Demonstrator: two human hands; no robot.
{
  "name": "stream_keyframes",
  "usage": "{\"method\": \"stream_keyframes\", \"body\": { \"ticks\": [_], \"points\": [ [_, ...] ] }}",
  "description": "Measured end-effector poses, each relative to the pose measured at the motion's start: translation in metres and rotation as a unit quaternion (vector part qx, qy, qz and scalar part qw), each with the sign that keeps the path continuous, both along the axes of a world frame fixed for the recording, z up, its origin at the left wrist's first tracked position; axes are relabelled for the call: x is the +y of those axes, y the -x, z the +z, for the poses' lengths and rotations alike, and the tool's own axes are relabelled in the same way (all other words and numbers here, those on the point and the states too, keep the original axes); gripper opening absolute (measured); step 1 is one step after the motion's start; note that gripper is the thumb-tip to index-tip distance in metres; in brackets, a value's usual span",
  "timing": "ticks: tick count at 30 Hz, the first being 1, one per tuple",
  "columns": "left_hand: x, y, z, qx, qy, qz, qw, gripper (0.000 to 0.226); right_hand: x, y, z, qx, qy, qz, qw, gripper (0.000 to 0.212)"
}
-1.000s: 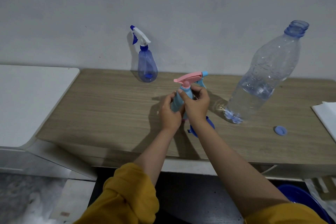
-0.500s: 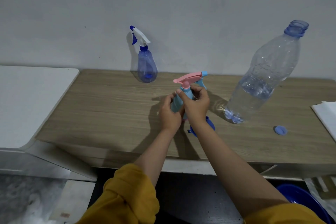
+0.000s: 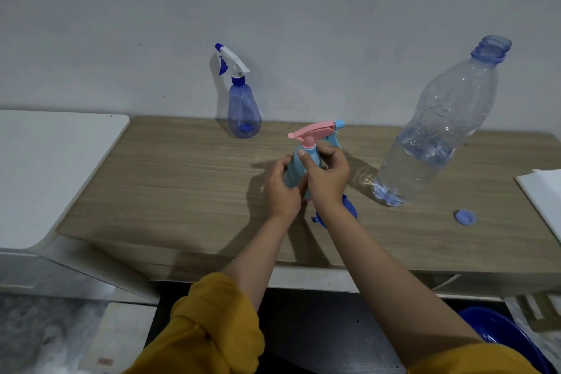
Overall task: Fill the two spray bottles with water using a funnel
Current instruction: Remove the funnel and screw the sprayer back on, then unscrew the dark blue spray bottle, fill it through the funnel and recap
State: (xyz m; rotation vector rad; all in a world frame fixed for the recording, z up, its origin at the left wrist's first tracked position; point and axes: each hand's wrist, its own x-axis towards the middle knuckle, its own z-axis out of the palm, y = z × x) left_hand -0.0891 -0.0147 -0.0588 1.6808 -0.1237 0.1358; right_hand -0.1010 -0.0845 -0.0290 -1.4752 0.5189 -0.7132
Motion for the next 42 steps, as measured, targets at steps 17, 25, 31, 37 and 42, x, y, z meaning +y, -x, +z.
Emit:
{"method": "stream_keyframes", "body": {
  "ticks": [17,25,31,37,42],
  "points": [
    [0.001,0.0,0.005,-0.022,-0.03,-0.004,0.999,0.027,0.005,-0.003,-0.001,0.022,0.074,-0.026,0.997,0.029],
    [0.011,-0.004,0.003,0.02,-0.036,-0.025,0.999,0.038,0.009,-0.005,0.003,0.094,0.127,-0.119,0.98,0.11],
    [0.034,-0.006,0.002,0.029,-0.114,-0.101,0.988,0.057,0.017,-0.018,0.011,0.09,0.143,-0.069,0.983,0.093],
    [0.066,0.004,0.006,0.006,-0.244,-0.037,0.969,0.054,0.02,-0.026,0.011,0.091,0.194,-0.044,0.976,0.077],
    [0.094,0.009,0.007,-0.028,-0.277,0.012,0.96,0.05,0.017,-0.032,0.01,0.094,0.211,-0.03,0.972,0.071]
  ]
}}
